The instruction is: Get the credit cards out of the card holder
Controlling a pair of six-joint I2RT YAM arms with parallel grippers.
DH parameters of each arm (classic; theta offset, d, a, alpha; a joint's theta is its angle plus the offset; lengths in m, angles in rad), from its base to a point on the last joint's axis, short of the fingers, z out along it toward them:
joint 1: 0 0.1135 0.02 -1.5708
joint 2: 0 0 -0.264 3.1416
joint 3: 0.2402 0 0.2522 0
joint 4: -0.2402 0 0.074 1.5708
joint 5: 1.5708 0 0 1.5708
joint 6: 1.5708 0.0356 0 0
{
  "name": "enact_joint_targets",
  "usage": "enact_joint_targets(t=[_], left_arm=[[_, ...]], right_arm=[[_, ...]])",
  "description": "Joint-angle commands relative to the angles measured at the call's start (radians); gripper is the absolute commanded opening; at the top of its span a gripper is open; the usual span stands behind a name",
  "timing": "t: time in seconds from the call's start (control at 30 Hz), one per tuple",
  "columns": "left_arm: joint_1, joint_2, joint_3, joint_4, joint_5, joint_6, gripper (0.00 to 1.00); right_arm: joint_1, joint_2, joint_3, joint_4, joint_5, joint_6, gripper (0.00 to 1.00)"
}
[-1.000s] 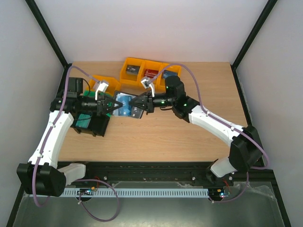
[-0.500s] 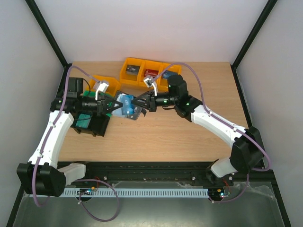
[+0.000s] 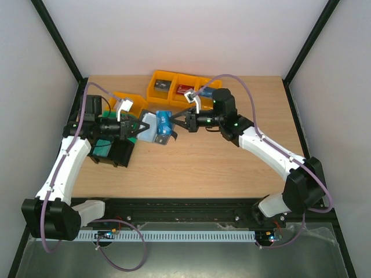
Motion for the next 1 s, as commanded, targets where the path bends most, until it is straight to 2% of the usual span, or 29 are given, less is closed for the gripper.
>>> enact_joint_targets(t=[0.0,0.1,0.23,0.33,0.43,0.57,0.73,0.83,0.97], left_arm=[[0.012,-0.009,-0.013,0.083,-0.045,-0.082,0.02],[0.034,-0.008,-0.034,0.134,-0.118,-0.151,0.02],[0.060,-0.012,-0.046,0.165,-0.178,-0.181,0.02],[0.065,-0.020,-0.046,0.173,-0.179,-0.192,0.02],[0.072,-0.024,-0.040,0.186,-0.194,-0.216,0.02],[0.093,-0.028,-0.030,0.204,-0.201,-0.260,0.02],[0.100,-0.032,-0.025,0.220,-0.201,-0.286,0.02],[0.100,-0.028,-0.012,0.209,-0.203,-0.279,0.02],[0.096,-0.025,-0.007,0.204,-0.194,-0.281,0.02]], right_arm=[[-0.056,-0.031,-0.004,-0.030,0.065,0.042,0.02],[-0.128,-0.041,-0.011,-0.012,0.110,0.140,0.02],[-0.225,-0.027,-0.040,0.094,0.181,0.353,0.02],[-0.269,0.000,-0.039,0.146,0.316,0.493,0.02],[-0.304,0.041,-0.057,0.287,0.469,0.683,0.02],[-0.312,0.092,-0.091,0.431,0.784,0.897,0.02],[-0.313,0.145,-0.133,0.519,1.087,1.130,0.02],[-0.313,0.202,-0.139,0.559,1.183,1.295,0.02],[-0.306,0.292,-0.064,0.527,1.199,1.385,0.02]])
